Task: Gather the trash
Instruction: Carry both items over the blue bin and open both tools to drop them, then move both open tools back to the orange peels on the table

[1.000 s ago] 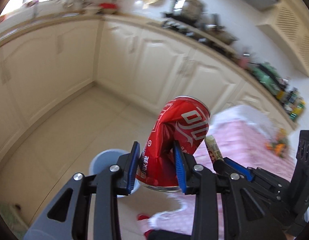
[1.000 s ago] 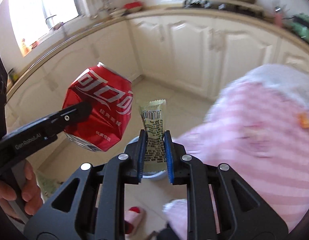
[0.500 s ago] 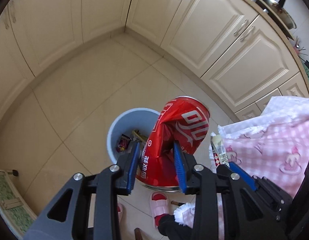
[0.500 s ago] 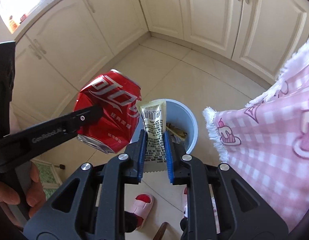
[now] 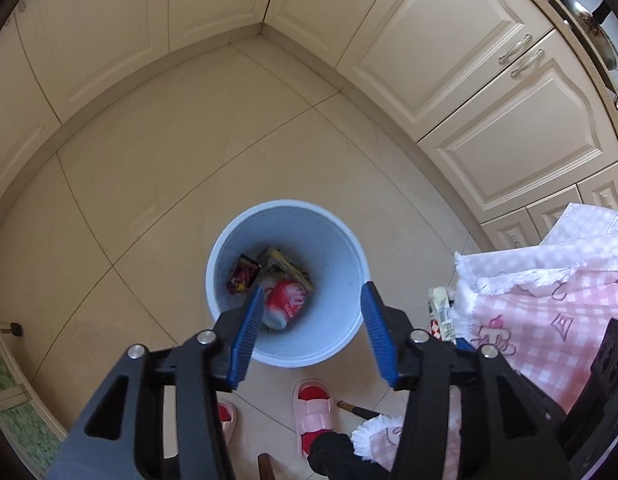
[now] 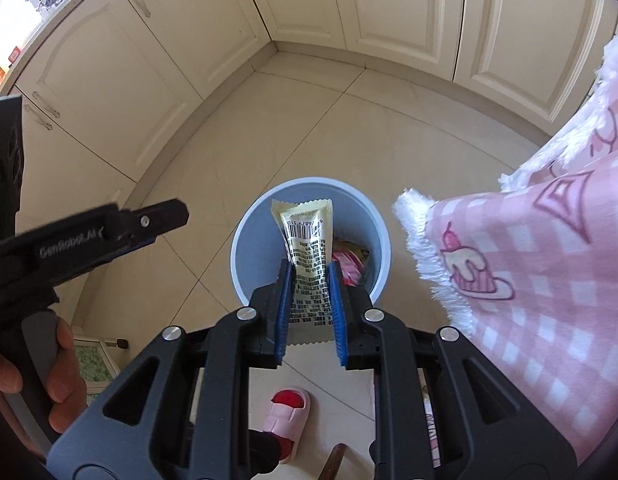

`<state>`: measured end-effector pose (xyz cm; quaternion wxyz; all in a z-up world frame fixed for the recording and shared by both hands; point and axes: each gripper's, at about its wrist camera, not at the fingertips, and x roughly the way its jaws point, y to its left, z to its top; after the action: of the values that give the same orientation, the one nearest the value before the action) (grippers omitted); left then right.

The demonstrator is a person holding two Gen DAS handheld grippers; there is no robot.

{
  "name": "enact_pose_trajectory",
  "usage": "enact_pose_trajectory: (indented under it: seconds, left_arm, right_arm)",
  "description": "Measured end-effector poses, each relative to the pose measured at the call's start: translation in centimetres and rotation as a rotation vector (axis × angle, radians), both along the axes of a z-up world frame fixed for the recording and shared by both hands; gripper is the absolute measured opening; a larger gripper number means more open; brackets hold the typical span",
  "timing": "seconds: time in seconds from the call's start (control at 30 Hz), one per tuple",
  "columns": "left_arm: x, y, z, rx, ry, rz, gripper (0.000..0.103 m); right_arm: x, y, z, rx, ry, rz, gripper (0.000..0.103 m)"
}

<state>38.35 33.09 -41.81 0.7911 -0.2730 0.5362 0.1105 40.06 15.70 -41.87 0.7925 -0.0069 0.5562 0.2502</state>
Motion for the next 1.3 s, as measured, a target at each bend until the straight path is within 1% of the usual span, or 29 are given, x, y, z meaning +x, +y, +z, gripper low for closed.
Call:
enact_pose_trajectory:
  seconds: [0.13, 0.27, 0.37, 0.57, 0.7, 0.8, 0.87, 0.93, 1.1, 1.3]
  left_arm:
    - [-0.9, 0.4, -0.2, 0.022, 0.021, 0.007, 0.049]
    - [-1.7, 0.6, 0.0, 0.026, 0.025, 0.009, 0.049]
    - [-2.3, 1.0, 0.7, 0.028, 0.013, 0.014, 0.049]
    - [-3.3, 1.4, 3.1, 0.035, -0.032, 0.029, 0.050]
    - [-4.1, 1.8, 5.4, 0.042, -0.074, 0.039, 0.050]
    - [-4.7, 2.1, 7.0, 0.026, -0.106, 0.047, 0.051]
    - [-5.3, 2.0, 8.6, 0.035, -0.133, 0.045, 0.051]
    - [-5.8, 1.8, 9.8, 0.043, -0.153, 0.044, 0.051]
    - [-7.3, 0.8, 12.5, 0.054, -0.197, 0.036, 0.051]
    - [-9.4, -1.1, 16.5, 0.060, -0.260, 0.018, 0.051]
  right_arm:
    - [-0.1, 0.6, -0.2, -0.001, 0.004, 0.009, 0.019]
    - [-0.1, 1.2, -0.1, 0.002, -0.004, 0.018, 0.020]
    - [0.0, 1.6, 0.3, 0.009, -0.019, 0.029, 0.021]
    - [0.5, 2.8, 2.3, 0.033, -0.073, 0.051, 0.022]
    - [0.6, 3.6, 4.0, 0.059, -0.108, 0.058, 0.023]
    - [0.2, 3.7, 5.4, 0.054, -0.138, 0.061, 0.025]
    - [-0.3, 3.6, 6.4, 0.062, -0.152, 0.059, 0.029]
    - [-0.8, 3.2, 7.6, 0.071, -0.181, 0.058, 0.045]
    - [-2.3, 2.1, 10.7, 0.081, -0.235, 0.049, 0.045]
    - [-4.8, -1.4, 15.9, 0.104, -0.326, 0.008, 0.045]
